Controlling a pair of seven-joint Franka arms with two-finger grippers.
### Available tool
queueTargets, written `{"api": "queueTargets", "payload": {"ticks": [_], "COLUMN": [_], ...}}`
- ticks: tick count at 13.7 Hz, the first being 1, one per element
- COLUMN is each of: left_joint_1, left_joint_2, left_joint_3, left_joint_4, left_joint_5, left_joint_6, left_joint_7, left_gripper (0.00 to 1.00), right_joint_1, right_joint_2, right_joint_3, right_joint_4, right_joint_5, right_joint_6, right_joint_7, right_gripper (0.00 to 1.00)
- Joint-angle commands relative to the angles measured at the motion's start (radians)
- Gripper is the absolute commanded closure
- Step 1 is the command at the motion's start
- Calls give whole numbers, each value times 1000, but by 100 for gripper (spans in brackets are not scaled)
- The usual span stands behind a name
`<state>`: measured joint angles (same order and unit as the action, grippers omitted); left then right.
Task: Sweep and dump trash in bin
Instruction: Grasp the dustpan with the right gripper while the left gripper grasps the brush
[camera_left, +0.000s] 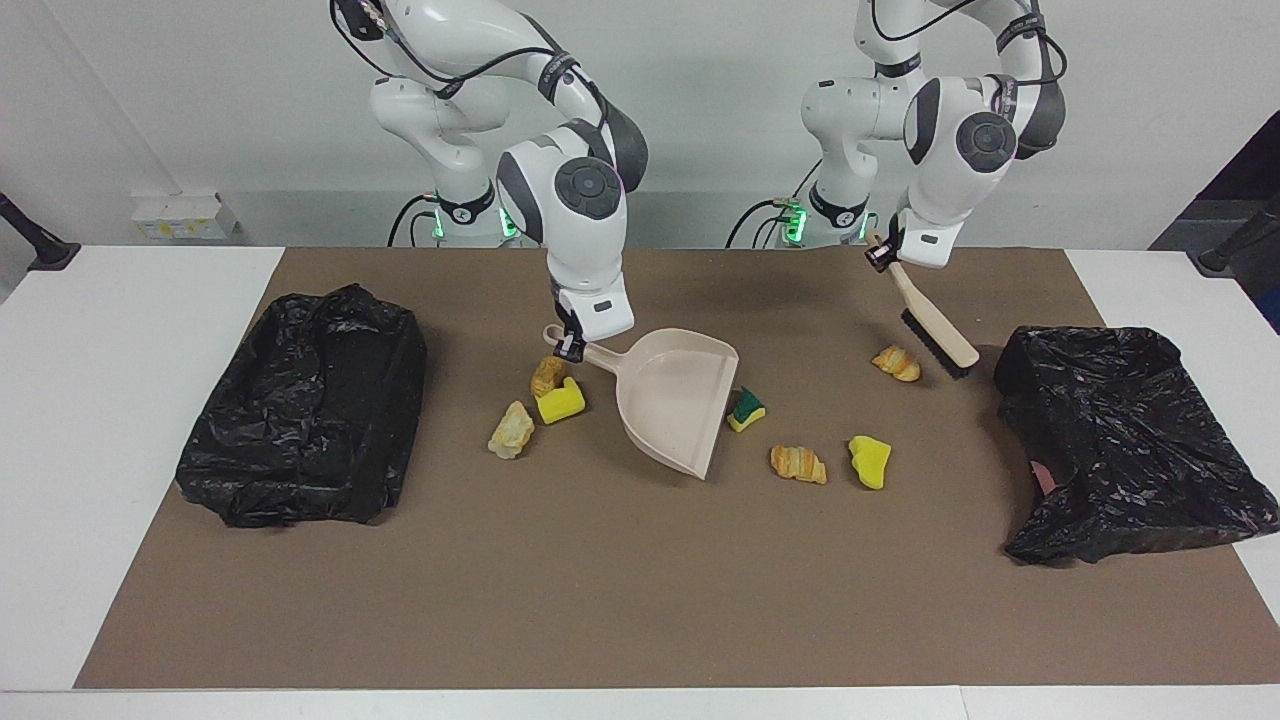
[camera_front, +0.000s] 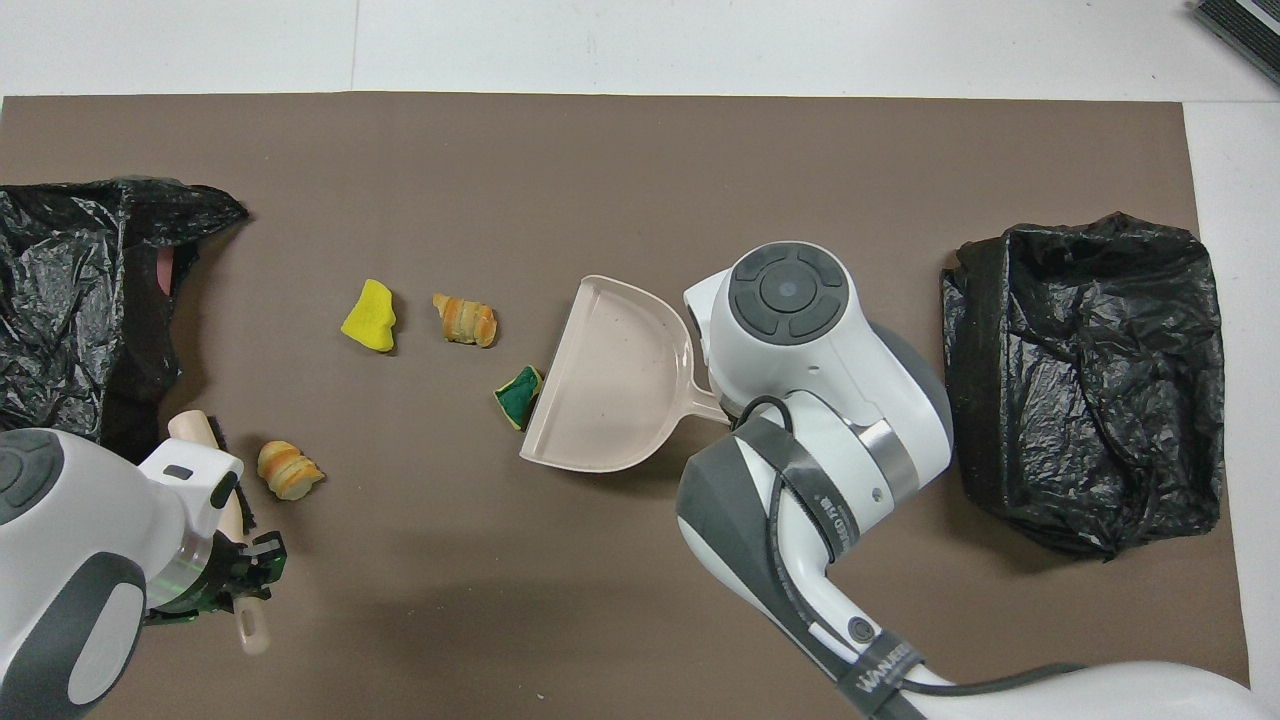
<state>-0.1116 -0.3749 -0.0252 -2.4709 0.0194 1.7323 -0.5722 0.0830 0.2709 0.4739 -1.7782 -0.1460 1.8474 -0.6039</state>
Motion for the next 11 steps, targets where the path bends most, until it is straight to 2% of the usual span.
{"api": "queueTargets", "payload": {"ticks": [1, 4, 7, 9, 11], "left_joint_1": [-6, -29, -75, -100, -114], "left_joint_2": [-6, 82, 186, 209, 218], "left_joint_3": [-6, -10, -15, -25, -47], "left_joint_4": [-88, -85, -20, -7, 10], "left_joint_5": [20, 20, 22, 10, 5], "left_joint_6": [53, 183, 294, 355, 362], "left_joint_7": [-43, -35, 4, 160, 202], "left_gripper": [100, 100, 100, 100, 100], "right_joint_1": [1, 15, 20, 50, 50], "right_joint_2": [-19, -27, -13, 4, 11], "right_joint_3": [2, 2, 2, 5, 8], "right_joint_4": [-69, -110, -122, -121, -113], "right_joint_5": [-24, -61, -63, -63, -60], "right_joint_6": [46, 44, 94, 124, 134], "right_joint_7": [-28, -20, -7, 74, 102], "right_gripper": [100, 100, 100, 100, 100]}}
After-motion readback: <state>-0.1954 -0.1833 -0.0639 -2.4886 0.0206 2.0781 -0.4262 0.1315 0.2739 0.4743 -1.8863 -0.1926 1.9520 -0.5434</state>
